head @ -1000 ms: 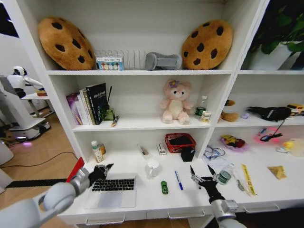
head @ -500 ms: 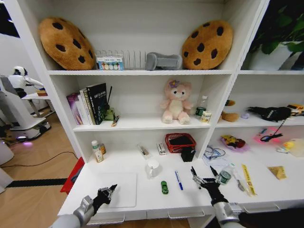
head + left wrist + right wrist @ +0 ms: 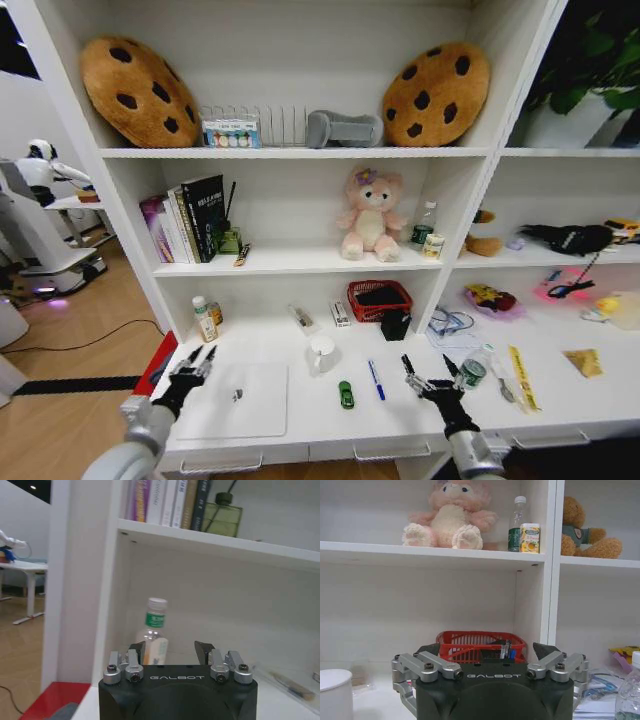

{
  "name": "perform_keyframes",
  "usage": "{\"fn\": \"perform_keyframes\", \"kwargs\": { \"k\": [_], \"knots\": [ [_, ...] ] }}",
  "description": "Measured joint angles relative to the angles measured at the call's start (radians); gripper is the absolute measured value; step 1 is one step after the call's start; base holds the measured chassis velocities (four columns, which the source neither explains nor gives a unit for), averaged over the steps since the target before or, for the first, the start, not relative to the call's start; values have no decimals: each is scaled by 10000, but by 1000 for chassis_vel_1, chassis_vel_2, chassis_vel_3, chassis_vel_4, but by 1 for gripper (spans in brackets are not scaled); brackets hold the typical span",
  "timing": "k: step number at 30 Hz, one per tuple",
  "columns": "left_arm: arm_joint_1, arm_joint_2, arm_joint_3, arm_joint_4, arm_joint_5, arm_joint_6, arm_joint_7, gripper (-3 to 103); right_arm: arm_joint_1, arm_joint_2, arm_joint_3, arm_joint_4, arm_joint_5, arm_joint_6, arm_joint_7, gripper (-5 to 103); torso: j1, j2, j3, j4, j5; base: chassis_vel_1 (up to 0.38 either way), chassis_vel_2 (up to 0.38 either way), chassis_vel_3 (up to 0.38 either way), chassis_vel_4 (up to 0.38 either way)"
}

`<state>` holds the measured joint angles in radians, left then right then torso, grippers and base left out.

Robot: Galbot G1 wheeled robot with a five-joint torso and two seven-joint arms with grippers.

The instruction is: Organize the objects on the table.

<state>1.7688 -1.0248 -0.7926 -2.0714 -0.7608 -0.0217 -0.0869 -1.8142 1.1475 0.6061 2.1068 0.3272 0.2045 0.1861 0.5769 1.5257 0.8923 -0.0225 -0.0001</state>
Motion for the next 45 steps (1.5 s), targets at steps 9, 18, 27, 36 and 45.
{"fn": "perform_keyframes", "kwargs": {
  "k": [9, 18, 27, 36, 45],
  "knots": [
    [1523, -382, -1819, -35, -311, -912, 271, 90, -426, 424, 3, 356, -514, 242, -68, 100, -1, 0, 0, 0, -1, 0, 0, 0, 0],
    [1772, -645, -2300, -175, -538, -1382, 238, 100, -831, 918, -222, 247, -903, 712, -240, 100, -1, 1, 0, -2, -1, 0, 0, 0, 0],
    [1578, -853, -2318, -120, -440, -1186, 123, 100, -614, 807, -529, -86, -938, 768, -270, 100, 0, 0, 1, -1, 0, 0, 0, 0, 0],
    [1567, -841, -2285, -113, -431, -1165, 112, 100, -113, 990, -1783, -810, -1626, 818, -332, 100, 0, 0, 1, -1, 0, 0, 0, 0, 0],
    [1562, -830, -2273, -110, -424, -1157, 105, 100, 1036, 1464, -3468, -1934, -2034, 488, -87, 100, 0, -1, 1, 0, 1, 0, 0, 0, 0]
  ]
}}
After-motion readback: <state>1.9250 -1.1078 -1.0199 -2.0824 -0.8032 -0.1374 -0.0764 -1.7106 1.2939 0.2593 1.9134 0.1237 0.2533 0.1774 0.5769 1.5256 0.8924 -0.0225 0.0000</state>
